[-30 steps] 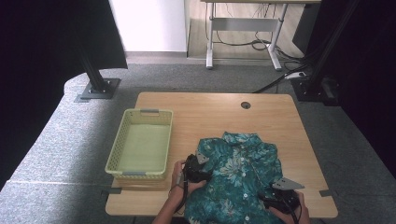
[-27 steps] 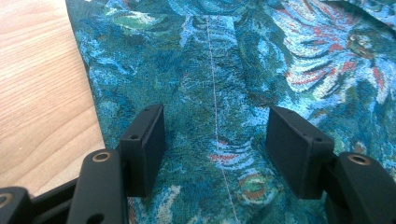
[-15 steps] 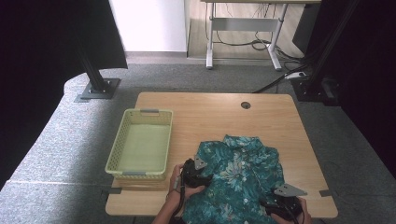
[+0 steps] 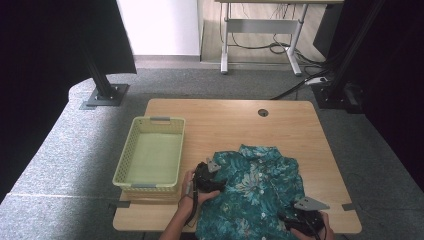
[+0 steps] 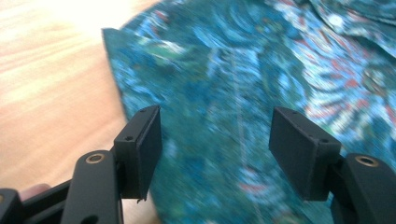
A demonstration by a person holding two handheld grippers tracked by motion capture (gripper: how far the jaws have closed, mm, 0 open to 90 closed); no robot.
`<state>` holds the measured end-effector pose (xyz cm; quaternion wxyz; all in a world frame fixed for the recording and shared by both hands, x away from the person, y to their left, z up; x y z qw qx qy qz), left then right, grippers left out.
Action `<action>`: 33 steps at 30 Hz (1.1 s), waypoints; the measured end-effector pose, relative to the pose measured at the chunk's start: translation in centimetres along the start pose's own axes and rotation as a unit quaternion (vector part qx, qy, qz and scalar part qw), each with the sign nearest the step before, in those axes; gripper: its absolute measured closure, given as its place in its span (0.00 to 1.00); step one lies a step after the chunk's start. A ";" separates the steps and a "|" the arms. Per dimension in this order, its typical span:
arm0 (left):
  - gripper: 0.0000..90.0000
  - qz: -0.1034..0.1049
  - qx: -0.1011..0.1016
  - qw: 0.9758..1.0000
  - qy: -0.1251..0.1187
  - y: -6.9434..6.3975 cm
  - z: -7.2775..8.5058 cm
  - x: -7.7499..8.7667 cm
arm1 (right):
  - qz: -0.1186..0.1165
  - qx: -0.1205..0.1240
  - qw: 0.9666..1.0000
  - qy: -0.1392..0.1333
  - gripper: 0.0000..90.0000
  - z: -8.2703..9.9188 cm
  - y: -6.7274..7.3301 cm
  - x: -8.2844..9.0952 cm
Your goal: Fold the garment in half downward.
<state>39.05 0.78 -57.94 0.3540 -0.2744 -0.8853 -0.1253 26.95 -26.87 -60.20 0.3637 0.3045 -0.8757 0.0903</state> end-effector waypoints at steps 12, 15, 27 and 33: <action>0.37 -0.013 0.020 1.000 -0.002 2.8 -1.4 -2.1 | 0.000 0.000 1.000 -0.004 0.37 0.1 0.0 0.0; 0.38 -0.019 0.017 1.000 0.004 3.4 -1.7 -2.7 | 0.000 0.000 1.000 -0.004 0.37 0.1 0.0 0.0; 0.40 -0.011 0.024 1.000 0.009 4.3 -2.4 -4.9 | 0.000 0.000 1.000 -0.006 0.37 0.1 0.0 0.0; 0.47 -0.019 0.023 1.000 0.001 4.4 -2.7 -5.3 | 0.001 0.000 1.000 -0.006 0.37 0.1 0.0 0.0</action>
Point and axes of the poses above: each handheld gripper's, and its own axes: x roughly backward along the jaws, z roughly out of its underside, y roughly to its left, the point moved 7 cm from there along -x, roughly forward along the jaws, and after that the axes turned 5 degrees about -z, right-handed, at the moved point
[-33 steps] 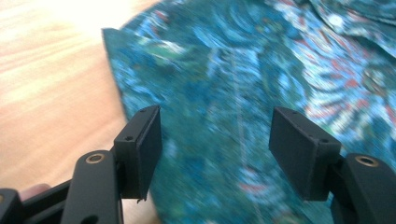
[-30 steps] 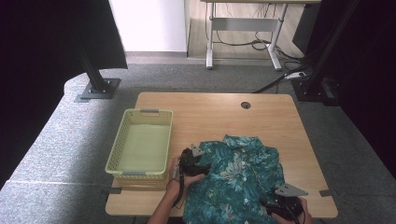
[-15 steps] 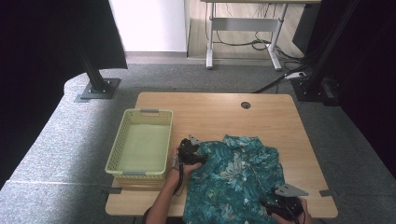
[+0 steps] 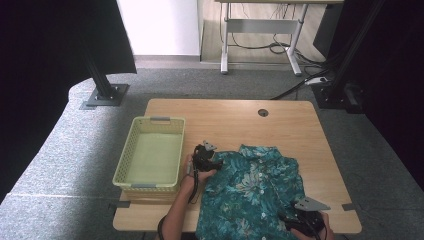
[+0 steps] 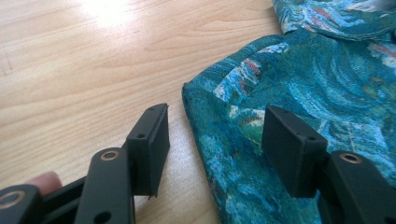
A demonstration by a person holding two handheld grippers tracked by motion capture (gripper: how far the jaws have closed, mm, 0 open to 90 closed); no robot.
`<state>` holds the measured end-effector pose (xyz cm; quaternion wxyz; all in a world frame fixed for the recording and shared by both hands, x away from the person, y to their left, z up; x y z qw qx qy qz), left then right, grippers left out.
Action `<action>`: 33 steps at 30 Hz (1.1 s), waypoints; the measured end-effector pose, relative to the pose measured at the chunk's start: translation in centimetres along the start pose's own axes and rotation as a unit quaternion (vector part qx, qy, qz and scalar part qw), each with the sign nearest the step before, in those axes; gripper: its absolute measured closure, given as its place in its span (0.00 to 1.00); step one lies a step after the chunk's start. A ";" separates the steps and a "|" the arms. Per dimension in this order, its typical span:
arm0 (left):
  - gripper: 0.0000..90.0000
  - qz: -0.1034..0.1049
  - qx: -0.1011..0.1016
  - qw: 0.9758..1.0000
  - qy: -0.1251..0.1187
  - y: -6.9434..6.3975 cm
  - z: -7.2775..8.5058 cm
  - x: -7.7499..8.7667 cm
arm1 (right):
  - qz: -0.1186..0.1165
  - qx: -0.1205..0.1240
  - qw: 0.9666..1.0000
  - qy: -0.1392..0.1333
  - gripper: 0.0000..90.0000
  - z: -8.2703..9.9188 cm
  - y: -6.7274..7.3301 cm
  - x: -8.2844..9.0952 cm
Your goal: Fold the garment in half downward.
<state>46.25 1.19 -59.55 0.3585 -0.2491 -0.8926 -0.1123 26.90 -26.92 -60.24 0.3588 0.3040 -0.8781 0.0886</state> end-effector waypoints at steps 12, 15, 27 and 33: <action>0.75 -0.001 -0.005 1.000 -0.026 -0.2 -0.3 -0.5 | 0.001 -0.001 1.000 -0.001 0.37 0.0 0.0 0.0; 0.85 0.006 -0.003 0.999 -0.033 -0.5 -0.2 -0.5 | 0.001 -0.001 1.000 -0.001 0.37 0.0 0.0 0.0; 0.98 -0.024 -0.016 0.999 -0.037 -1.1 -0.4 -0.6 | 0.022 0.005 1.000 0.015 0.41 -0.6 0.2 -0.2; 0.98 -0.014 -0.010 0.999 -0.036 -1.0 -0.5 -0.7 | 0.011 0.005 1.000 0.011 0.44 -2.2 -0.5 0.0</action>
Point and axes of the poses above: each handheld gripper's, and its own axes: x roughly backward along the jaws, z roughly out of its underside, y roughly to its left, the point moved 7 cm from there along -x, roughly forward along the jaws, and after that the axes turned 5 degrees about -z, right-handed, at the moved point
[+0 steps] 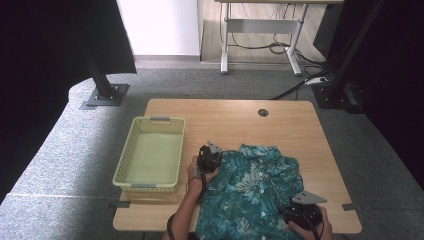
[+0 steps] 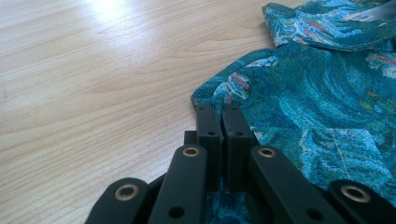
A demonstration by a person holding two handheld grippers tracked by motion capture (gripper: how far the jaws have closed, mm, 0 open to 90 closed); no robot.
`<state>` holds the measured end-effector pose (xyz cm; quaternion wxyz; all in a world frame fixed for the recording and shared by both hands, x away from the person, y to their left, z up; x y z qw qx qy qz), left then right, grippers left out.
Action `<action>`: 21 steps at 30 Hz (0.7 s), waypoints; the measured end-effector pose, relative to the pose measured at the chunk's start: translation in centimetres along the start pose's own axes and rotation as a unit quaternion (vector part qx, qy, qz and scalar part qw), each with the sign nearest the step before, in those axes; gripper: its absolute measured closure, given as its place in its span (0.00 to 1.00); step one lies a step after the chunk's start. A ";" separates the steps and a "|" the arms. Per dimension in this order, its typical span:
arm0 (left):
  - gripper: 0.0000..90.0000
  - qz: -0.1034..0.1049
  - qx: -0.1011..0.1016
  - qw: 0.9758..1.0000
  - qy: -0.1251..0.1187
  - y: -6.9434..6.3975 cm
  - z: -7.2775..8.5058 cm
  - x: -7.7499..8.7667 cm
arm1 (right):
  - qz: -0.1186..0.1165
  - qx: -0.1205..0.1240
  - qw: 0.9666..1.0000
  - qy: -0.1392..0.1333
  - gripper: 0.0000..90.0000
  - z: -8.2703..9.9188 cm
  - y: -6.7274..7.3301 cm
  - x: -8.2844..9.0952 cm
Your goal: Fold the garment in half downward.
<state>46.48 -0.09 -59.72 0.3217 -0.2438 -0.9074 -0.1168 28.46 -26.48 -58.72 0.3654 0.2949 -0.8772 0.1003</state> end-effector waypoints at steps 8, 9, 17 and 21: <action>0.98 -0.003 -0.006 1.000 -0.001 -0.1 0.0 0.0 | 0.003 -0.015 1.000 -0.015 0.44 -2.9 -3.3 -0.2; 0.98 -0.005 -0.009 1.000 -0.001 -0.1 0.0 0.0 | 0.004 -0.017 1.000 -0.018 0.44 -3.2 -3.6 -0.2; 0.98 -0.010 -0.012 1.000 -0.003 -0.2 0.0 0.0 | -0.013 -0.029 0.999 -0.028 0.45 -4.4 -6.5 -0.6; 0.98 -0.018 -0.021 1.000 -0.002 -0.3 0.0 0.1 | -0.012 -0.032 0.999 -0.014 0.45 -4.7 -7.6 -1.4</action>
Point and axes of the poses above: each handheld gripper's, and its own axes: x roughly backward along the jaws, z roughly out of its underside, y roughly to its left, the point moved 7 cm from there along -x, roughly forward along the jaws, and after that the axes turned 5 degrees about -z, right-handed, at the moved point
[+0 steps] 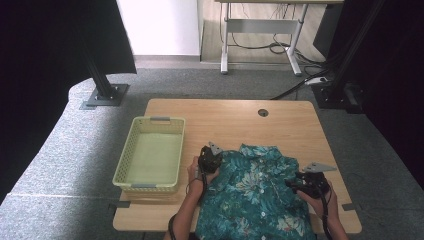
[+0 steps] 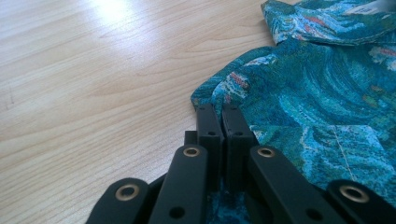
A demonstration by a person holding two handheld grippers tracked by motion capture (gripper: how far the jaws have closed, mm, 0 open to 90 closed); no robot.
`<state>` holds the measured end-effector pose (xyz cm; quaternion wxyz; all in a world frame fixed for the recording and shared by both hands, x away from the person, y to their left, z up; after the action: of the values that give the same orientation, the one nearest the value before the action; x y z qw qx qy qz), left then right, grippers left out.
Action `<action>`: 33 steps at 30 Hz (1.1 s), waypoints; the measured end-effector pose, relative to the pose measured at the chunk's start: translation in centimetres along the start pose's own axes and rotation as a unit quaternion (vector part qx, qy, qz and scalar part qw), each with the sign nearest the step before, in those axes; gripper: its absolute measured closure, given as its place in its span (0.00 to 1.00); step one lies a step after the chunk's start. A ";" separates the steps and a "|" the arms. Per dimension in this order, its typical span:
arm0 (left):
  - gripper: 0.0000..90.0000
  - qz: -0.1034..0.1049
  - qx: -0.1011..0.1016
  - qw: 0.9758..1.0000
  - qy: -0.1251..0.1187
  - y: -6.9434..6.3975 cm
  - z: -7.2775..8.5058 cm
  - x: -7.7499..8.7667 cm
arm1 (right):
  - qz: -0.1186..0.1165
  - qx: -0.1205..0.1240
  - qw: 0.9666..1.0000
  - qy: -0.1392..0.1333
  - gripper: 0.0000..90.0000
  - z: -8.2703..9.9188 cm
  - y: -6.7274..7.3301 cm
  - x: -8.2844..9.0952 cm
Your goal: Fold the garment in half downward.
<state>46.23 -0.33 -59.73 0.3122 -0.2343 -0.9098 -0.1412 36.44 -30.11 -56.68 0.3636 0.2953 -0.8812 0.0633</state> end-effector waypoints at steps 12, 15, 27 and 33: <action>0.98 0.000 0.001 1.000 0.000 0.0 0.1 0.1 | 0.004 -0.056 0.998 0.009 0.45 -0.7 -4.4 -3.9; 0.98 -0.001 0.000 1.000 0.000 0.0 0.1 0.1 | 0.026 -0.064 0.998 -0.007 0.47 -0.6 -5.3 -4.0; 0.98 -0.001 0.000 1.000 0.001 0.0 0.1 0.1 | 0.076 -0.035 0.996 0.013 0.44 -0.7 -6.4 -3.8; 0.98 0.001 0.003 1.000 0.001 0.0 0.1 0.1 | 0.071 -0.055 0.996 0.011 0.42 -0.3 -7.0 -4.1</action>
<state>46.10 -0.22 -59.73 0.3141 -0.2344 -0.9095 -0.1385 42.91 -33.81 -59.97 0.3832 0.2111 -0.8981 0.0437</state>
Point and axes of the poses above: each handheld gripper's, and its own axes: x roughly backward along the jaws, z roughly out of its underside, y roughly to its left, the point moved 7 cm from there along -x, roughly forward along the jaws, and after that the axes turned 5 degrees about -z, right-handed, at the moved point
